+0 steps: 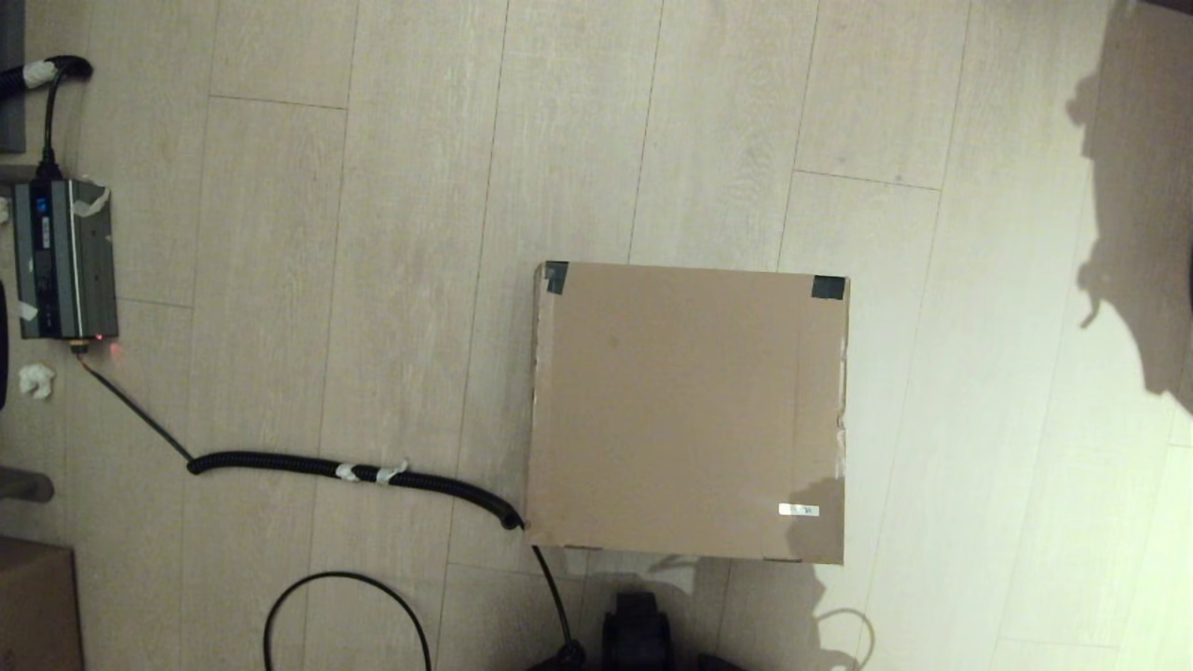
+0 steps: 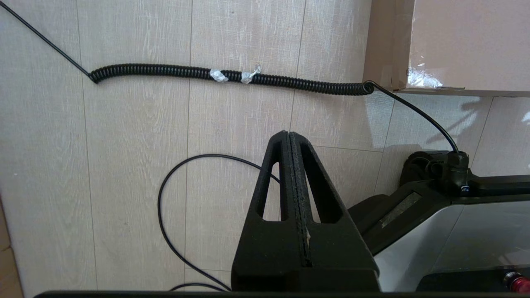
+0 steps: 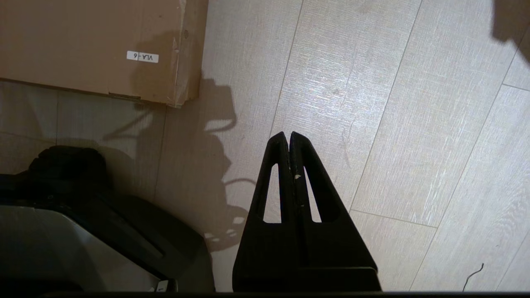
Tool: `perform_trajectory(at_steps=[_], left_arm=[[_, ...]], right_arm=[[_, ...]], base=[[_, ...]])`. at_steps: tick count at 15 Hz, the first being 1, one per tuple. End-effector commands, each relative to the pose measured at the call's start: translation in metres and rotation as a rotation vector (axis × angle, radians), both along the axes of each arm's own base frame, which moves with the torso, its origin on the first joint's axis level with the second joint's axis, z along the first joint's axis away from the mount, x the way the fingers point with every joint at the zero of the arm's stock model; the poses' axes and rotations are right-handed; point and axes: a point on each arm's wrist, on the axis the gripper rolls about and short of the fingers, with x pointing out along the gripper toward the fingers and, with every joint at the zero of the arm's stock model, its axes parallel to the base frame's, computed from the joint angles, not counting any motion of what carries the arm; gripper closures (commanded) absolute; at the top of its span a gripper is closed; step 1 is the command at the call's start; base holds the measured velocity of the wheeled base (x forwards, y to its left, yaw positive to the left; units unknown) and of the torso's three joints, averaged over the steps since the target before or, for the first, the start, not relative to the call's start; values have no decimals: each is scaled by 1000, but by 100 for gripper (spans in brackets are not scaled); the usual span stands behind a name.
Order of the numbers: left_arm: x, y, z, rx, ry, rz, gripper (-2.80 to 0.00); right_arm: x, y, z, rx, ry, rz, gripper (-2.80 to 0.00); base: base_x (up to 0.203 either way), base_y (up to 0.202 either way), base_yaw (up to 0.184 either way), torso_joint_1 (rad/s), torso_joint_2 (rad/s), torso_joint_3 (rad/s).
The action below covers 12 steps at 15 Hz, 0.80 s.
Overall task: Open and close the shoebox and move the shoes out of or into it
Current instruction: Open the shoe box
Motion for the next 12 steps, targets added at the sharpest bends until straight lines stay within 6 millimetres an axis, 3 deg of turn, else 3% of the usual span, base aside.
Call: perform_trajectory(at_steps=[1,12], left_arm=[[0,0,0,0,2,1,0],[0,0,0,27,4,-6,0]], right_arm=[[0,0,0,7,0,-1,0],[0,0,0,54,-3,-8,0]], base=[[0,0,0,0,0,0],[0,0,0,0,0,0]])
